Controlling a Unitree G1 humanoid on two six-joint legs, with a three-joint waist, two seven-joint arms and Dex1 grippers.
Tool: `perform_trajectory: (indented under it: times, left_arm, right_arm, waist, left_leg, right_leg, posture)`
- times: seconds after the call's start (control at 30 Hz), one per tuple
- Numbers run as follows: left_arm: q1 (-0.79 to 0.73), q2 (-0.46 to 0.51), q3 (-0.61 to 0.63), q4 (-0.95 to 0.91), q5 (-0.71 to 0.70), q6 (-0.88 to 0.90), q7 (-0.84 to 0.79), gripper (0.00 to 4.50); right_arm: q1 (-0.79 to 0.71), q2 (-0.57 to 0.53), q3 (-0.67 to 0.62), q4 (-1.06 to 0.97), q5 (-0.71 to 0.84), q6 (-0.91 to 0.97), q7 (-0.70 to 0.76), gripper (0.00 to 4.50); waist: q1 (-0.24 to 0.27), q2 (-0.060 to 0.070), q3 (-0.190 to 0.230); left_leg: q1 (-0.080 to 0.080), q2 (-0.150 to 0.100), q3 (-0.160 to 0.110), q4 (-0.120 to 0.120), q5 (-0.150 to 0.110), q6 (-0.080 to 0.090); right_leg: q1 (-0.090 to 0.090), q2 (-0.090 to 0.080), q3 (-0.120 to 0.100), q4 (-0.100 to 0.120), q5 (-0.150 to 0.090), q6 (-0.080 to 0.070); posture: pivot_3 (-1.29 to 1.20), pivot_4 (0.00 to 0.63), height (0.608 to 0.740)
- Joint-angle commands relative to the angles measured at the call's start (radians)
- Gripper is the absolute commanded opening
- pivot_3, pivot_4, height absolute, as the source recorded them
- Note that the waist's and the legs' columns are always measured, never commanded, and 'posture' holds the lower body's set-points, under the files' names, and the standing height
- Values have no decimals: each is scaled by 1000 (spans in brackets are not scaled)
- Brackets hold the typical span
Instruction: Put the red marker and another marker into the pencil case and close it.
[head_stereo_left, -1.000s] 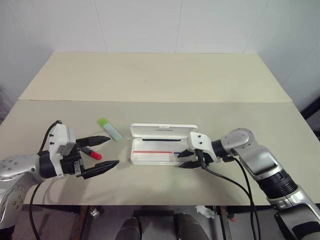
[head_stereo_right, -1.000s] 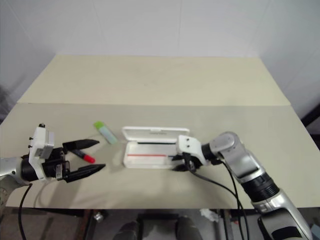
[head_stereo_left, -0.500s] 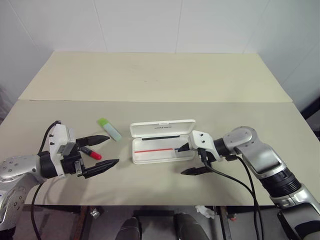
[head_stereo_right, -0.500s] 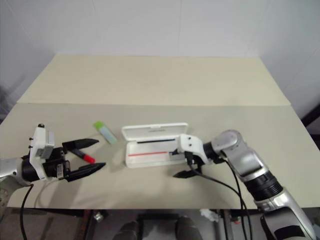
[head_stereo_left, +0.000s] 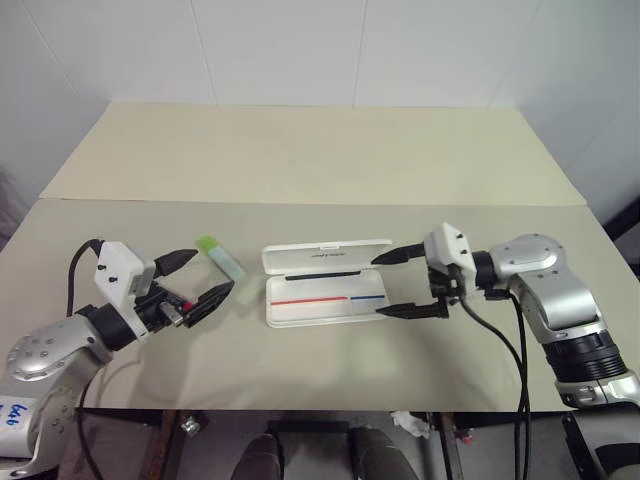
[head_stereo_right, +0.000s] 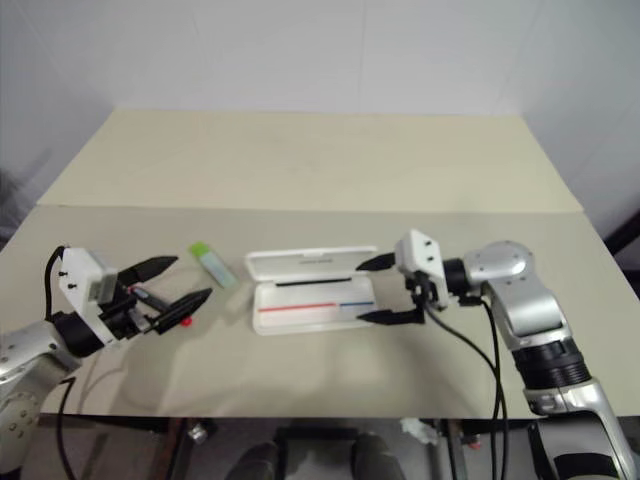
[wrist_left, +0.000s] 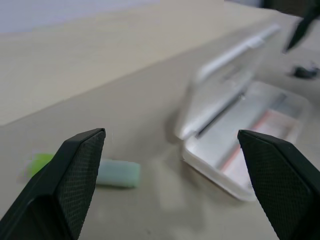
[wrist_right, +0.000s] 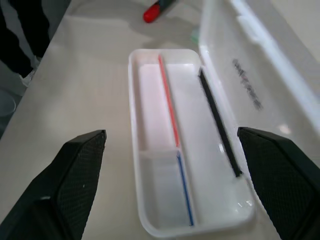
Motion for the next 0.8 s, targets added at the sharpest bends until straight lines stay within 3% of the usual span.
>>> perform_trajectory:
  times: [0.03,0.4,0.53,0.8]
  left_arm:
    - [-44,-66,-43,-56,40,82,181,4500]
    - [-158,-353,-85,-115,171,252,619,4500]
    - [-215,-526,-90,-106,242,382,831,4500]
    - [-233,-659,-93,-154,404,453,1005,4500]
  right_arm:
    - [-33,-10,-50,64,32,-67,41,4456]
    - [-50,-18,-59,178,32,-139,76,4456]
    - [-79,-6,-46,223,10,-161,62,4456]
    - [-98,3,-41,261,-5,-185,57,4456]
  waist:
    - [0,0,0]
    - [0,0,0]
    - [2,-1,0]
    - [2,-1,0]
  left_leg:
    - [0,0,0,1,0,0]
    - [0,-1,0,6,0,0]
    - [0,-2,0,11,-1,1]
    - [1,-2,-1,16,-2,3]
  right_leg:
    - [0,0,0,0,0,0]
    - [1,1,0,3,1,2]
    - [4,0,0,2,2,4]
    - [11,1,0,-4,4,7]
  posture:
    - [0,150,740]
    - [0,150,740]
    - [0,150,740]
    - [0,150,740]
